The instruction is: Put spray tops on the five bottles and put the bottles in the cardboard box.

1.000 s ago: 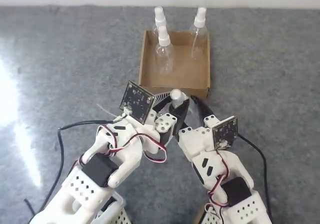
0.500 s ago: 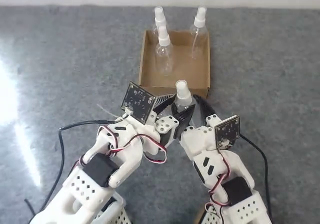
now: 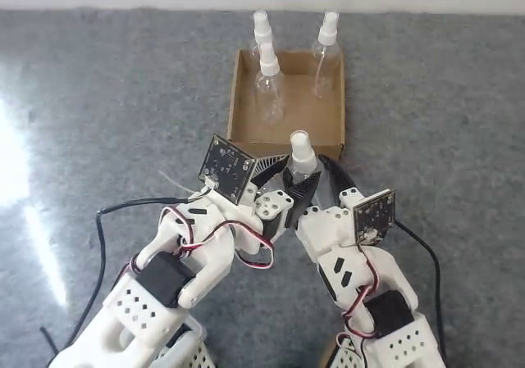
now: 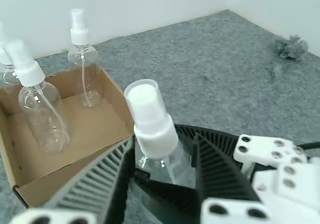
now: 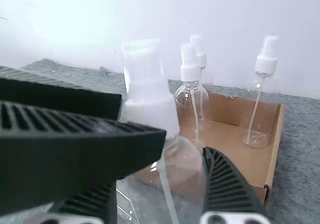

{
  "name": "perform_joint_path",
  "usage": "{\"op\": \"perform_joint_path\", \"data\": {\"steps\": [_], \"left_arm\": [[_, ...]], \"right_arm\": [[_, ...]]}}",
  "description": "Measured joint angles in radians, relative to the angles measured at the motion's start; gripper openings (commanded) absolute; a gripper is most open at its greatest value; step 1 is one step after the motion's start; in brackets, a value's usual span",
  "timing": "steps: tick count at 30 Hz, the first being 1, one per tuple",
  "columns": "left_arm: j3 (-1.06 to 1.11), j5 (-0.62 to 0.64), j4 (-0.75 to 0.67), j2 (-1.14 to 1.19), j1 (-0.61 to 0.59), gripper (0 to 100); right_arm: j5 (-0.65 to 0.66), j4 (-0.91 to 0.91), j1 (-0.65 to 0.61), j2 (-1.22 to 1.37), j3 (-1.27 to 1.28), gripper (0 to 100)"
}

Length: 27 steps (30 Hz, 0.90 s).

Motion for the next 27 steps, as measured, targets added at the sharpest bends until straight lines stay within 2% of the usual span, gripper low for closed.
{"op": "perform_joint_path", "data": {"steps": [11,19,27], "left_arm": [[-0.044,0.0,0.068,0.0,0.0,17],[-0.06,0.0,0.068,0.0,0.0,17],[-0.072,-0.005,0.018,0.0,-0.031,17]], "right_arm": [[0.0,0.0,0.0,0.0,0.0,9.0],[0.0,0.0,-0.003,0.0,0.0,9.0],[0.0,0.029,-0.071,0.0,0.0,9.0]]}}
